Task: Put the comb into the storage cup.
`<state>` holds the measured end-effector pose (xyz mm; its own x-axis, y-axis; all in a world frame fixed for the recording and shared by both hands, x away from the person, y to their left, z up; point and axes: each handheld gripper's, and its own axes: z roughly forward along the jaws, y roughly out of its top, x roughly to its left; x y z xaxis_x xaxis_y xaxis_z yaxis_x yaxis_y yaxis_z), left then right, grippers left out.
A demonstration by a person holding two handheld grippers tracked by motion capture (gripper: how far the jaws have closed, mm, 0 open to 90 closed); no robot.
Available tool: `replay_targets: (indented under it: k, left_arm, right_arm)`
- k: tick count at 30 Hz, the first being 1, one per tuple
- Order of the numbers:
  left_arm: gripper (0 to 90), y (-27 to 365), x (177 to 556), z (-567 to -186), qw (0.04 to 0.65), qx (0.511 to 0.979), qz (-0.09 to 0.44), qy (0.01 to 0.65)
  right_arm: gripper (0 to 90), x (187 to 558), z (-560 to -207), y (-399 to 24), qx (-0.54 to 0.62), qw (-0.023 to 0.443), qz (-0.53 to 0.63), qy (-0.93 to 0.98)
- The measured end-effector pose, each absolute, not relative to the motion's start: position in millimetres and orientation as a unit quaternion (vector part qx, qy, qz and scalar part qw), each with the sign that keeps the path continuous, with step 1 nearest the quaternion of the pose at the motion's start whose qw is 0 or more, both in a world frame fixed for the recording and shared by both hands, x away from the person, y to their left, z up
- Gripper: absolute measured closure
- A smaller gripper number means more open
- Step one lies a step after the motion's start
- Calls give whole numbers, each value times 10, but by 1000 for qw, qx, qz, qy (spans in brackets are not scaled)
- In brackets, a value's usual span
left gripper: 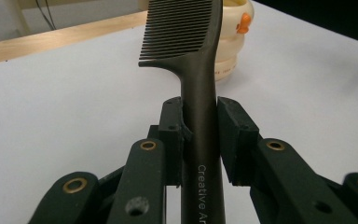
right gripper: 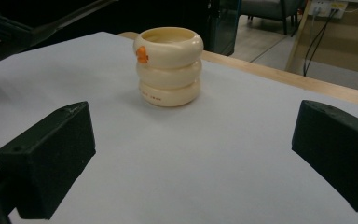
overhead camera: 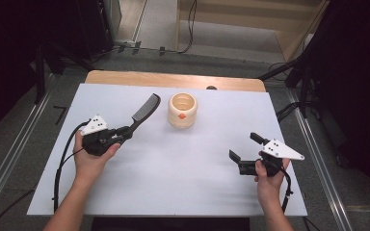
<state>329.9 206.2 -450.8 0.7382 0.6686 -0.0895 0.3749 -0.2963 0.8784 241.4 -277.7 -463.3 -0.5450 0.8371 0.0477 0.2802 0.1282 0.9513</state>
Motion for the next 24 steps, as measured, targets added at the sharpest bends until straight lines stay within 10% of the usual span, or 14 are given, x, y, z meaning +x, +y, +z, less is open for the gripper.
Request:
replay_targets:
  k: [24]
  left_arm:
    - [726, 1797, 3187, -4469, 531, 773, 154, 311]
  right_arm:
    - [0, 2770, -4342, -2240, 386, 195, 569, 699]
